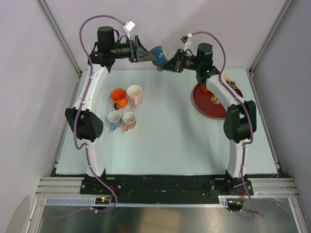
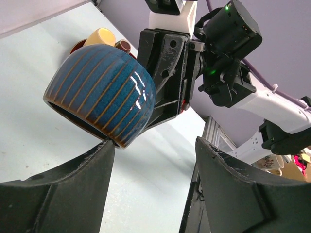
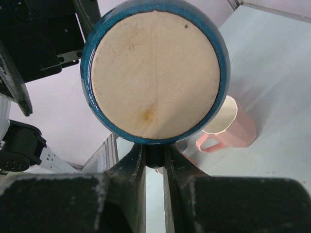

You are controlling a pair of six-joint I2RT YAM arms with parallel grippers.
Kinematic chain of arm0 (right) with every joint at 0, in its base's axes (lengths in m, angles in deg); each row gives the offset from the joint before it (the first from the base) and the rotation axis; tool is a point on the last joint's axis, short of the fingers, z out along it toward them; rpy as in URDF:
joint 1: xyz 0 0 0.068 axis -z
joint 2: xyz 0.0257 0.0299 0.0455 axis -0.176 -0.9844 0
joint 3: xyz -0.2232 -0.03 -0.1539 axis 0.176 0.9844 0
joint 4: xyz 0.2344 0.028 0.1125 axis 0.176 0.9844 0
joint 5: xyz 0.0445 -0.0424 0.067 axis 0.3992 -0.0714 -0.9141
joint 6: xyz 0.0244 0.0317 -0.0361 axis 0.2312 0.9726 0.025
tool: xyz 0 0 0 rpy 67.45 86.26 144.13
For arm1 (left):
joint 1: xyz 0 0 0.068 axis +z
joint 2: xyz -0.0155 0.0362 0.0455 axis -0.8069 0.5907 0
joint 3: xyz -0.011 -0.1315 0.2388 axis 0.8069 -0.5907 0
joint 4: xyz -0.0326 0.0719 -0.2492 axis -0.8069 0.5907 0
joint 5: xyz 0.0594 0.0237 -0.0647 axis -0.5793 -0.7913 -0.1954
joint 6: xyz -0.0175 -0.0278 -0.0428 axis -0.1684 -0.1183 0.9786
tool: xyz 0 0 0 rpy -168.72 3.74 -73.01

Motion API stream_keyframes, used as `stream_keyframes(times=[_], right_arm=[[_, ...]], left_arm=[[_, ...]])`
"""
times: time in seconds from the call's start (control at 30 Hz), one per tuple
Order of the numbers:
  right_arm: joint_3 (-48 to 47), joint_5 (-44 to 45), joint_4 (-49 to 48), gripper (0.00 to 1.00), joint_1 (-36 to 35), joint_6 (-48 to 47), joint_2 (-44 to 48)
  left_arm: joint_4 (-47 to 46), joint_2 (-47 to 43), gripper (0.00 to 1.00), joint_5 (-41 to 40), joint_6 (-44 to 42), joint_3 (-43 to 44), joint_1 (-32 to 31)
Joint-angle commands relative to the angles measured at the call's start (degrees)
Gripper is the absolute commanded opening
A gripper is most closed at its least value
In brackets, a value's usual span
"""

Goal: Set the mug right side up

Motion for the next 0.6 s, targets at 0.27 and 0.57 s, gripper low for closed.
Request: stream_keyframes(times=[0.27, 0.57], right_arm=[[-5.9, 0.2, -3.4, 0.0, -3.5, -3.3, -1.4], [-2.6, 0.6, 3.2, 0.16, -5.1, -8.0, -2.4]], left_arm=[[-8.1, 1.8, 0.6, -1.5, 4.1, 0.6, -1.3], [-10.7, 1.9, 0.17, -2.6, 6.1, 0.8, -1.5]])
